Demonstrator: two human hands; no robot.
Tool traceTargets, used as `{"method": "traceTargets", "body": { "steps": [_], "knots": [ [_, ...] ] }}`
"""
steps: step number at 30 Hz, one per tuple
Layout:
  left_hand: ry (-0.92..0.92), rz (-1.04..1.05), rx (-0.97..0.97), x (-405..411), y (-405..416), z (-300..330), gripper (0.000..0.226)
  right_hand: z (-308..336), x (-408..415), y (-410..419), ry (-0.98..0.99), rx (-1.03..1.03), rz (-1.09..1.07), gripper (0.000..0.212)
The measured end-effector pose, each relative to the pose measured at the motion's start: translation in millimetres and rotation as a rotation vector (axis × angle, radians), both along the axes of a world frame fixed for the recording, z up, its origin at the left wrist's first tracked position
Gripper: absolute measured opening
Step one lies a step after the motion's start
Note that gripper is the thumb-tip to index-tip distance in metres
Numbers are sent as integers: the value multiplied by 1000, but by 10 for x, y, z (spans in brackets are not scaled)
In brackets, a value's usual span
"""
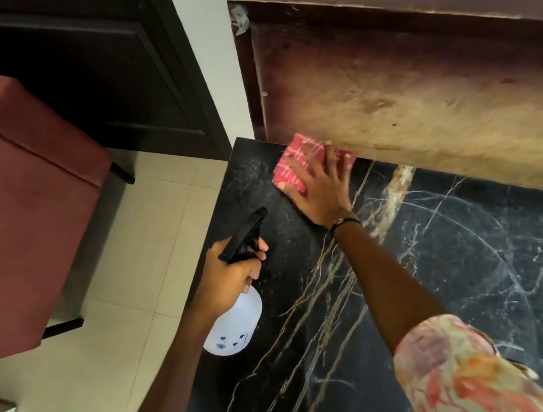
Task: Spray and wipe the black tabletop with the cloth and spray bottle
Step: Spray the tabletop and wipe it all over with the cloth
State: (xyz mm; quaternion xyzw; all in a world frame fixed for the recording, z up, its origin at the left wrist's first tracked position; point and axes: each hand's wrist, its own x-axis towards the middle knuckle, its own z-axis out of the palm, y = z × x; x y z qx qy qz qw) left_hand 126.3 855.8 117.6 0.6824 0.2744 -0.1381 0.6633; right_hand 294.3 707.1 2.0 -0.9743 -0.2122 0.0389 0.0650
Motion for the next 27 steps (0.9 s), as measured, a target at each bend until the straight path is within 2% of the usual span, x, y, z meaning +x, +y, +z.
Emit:
{"method": "traceTargets", "body": {
  "steps": [4, 6, 10, 14, 16, 19, 22, 24, 27],
  "knots": [
    [-2, 14, 15, 21, -216, -1, 35, -54, -510, -227, -53, 16, 231, 63],
    [-12, 18, 10, 30, -292, 1, 34, -50, -668, -599, -69, -4, 259, 66],
    [-35, 19, -20, 27, -418, 9, 36, 9, -455, -1273, -29, -18, 68, 75],
    [-31, 7, -45, -11, -528, 33, 37, 77, 35, -1213, 56, -9, -144, 83],
    [-29, 3, -38, -40, -572, 37, 37, 63, 81, -998, 61, -11, -132, 78],
    [-20, -4, -23, -64, -643, 34, 35, 10, -191, -790, 23, -9, 28, 70],
    [-7, -8, -13, -66, -707, 50, 36, -21, -570, -1018, -18, -14, 168, 66],
    [-11, -5, -18, -75, -735, 70, 36, -33, -703, -1394, -46, -22, 174, 67],
    [-10, 3, -17, -107, -746, 68, 37, -1, -621, -1982, -15, -45, 27, 74]
  ]
}}
